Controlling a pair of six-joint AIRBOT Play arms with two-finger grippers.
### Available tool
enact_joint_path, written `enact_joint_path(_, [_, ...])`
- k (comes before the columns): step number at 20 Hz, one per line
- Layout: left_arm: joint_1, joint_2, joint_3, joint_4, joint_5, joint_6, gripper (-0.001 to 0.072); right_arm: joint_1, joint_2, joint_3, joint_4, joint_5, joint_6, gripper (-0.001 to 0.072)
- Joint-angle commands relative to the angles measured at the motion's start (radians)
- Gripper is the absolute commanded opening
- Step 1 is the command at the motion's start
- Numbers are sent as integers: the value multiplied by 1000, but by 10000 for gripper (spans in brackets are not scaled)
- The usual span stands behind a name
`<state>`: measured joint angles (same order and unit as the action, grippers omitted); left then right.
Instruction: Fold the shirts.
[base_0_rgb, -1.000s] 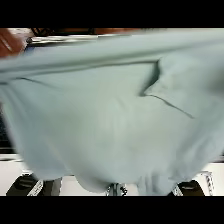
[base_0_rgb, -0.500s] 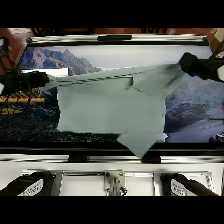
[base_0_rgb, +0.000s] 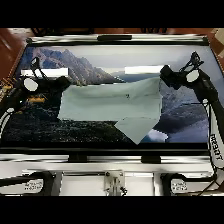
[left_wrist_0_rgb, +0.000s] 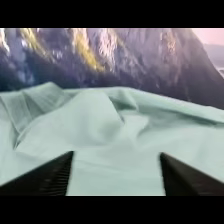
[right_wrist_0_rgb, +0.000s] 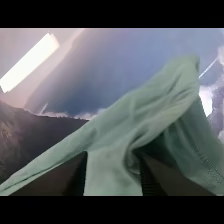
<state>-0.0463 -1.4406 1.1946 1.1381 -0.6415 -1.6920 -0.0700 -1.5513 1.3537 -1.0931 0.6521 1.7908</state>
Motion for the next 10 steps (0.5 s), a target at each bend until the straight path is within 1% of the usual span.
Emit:
enact_joint_path(1, [77,-31,63,-56,-229,32,678,-34,26,15,6,85,-109,468])
enact_joint_path(2, [132,-31,109,-49,-353,64,674,-66,56,22,-19,140,-148,468])
enact_joint_path(4, [243,-31,174,-1,-578,83,626,-139,109,23,-116,289,-160,467])
enact_joint_path(5, [294,-30,176,21,-667,84,555,-174,124,22,-174,389,-174,467])
enact_joint_path(6, [330,-30,159,31,-723,84,533,-208,130,20,-229,505,-197,467])
enact_joint_path(7, [356,-30,124,32,-740,94,534,-236,130,9,-258,601,-222,467])
enact_joint_path(8, [369,-30,74,32,-738,107,538,-264,130,-16,-255,678,-251,466])
enact_joint_path(10, [363,-31,-40,11,-687,115,545,-299,130,-80,-225,763,-272,466])
